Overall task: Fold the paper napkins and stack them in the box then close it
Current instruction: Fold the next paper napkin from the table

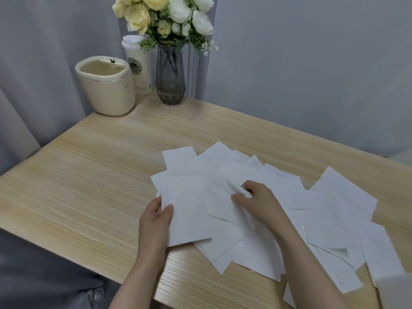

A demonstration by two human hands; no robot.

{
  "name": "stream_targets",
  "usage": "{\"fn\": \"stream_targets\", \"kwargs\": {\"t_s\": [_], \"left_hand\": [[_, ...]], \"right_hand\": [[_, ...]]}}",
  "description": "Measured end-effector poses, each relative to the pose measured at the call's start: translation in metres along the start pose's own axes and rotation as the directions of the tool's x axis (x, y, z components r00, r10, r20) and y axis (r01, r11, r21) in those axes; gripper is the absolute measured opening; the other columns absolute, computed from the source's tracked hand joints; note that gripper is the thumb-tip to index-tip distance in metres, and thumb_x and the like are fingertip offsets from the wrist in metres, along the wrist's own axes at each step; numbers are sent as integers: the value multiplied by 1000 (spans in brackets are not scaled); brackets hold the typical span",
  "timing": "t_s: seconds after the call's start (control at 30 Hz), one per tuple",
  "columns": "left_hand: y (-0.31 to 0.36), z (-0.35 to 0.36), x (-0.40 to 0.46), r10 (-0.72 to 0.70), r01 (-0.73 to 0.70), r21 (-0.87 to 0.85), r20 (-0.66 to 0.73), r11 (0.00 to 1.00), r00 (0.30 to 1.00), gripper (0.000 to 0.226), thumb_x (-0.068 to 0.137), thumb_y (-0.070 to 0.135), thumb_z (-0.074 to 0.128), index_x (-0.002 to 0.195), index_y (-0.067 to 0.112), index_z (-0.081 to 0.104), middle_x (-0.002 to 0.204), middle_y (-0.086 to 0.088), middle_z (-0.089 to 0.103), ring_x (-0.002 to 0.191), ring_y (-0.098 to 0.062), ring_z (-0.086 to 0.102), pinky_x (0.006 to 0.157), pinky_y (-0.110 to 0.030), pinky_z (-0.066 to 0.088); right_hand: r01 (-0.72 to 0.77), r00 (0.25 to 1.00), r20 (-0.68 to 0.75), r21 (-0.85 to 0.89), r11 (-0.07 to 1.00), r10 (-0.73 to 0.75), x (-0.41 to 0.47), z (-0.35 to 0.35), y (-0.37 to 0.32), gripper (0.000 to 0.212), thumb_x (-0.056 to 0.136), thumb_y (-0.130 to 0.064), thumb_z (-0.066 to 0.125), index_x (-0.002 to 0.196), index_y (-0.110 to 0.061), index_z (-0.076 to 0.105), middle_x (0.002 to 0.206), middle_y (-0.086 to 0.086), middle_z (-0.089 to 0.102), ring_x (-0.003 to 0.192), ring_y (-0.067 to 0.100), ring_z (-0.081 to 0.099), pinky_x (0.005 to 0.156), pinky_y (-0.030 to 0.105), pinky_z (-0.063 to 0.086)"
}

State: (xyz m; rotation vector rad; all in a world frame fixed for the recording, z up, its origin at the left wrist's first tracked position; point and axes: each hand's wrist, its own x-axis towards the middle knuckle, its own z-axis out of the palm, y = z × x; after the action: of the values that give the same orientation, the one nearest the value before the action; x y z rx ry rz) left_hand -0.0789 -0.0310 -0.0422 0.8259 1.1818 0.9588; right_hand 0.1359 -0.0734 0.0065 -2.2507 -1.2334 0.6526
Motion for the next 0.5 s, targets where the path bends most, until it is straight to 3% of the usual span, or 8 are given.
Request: {"fn": "stream_targets", "kwargs": {"t_s": [0.17,0.3,0.5], "left_hand": [[1,1,-2,-13,13,-10,-13,1000,1000,26,95,4,53,107,20,68,92,-1,77,72,-14,72,53,-24,51],[1,10,-9,-4,4,-4,24,1000,1000,26,95,4,52,105,21,69,93,2,77,77,-15,73,58,-25,51],[-3,40,-20,-8,4,30,136,1000,991,29,94,3,52,102,24,70,95,7,77,84,-12,72,64,-24,51]], "right_hand": [[-165,981,-30,410,897,194,-34,-18,11,9,79,-21,70,83,-14,66,77,-2,72,71,17,68,64,33,50],[-258,964,70,489,833,258,-62,-20,28,9,80,-20,73,85,-15,69,66,-5,71,50,3,61,43,13,39],[-255,950,-25,519,816,313,-68,-16,47,8,87,-19,67,91,-12,69,57,-3,63,48,5,53,47,19,38]]}}
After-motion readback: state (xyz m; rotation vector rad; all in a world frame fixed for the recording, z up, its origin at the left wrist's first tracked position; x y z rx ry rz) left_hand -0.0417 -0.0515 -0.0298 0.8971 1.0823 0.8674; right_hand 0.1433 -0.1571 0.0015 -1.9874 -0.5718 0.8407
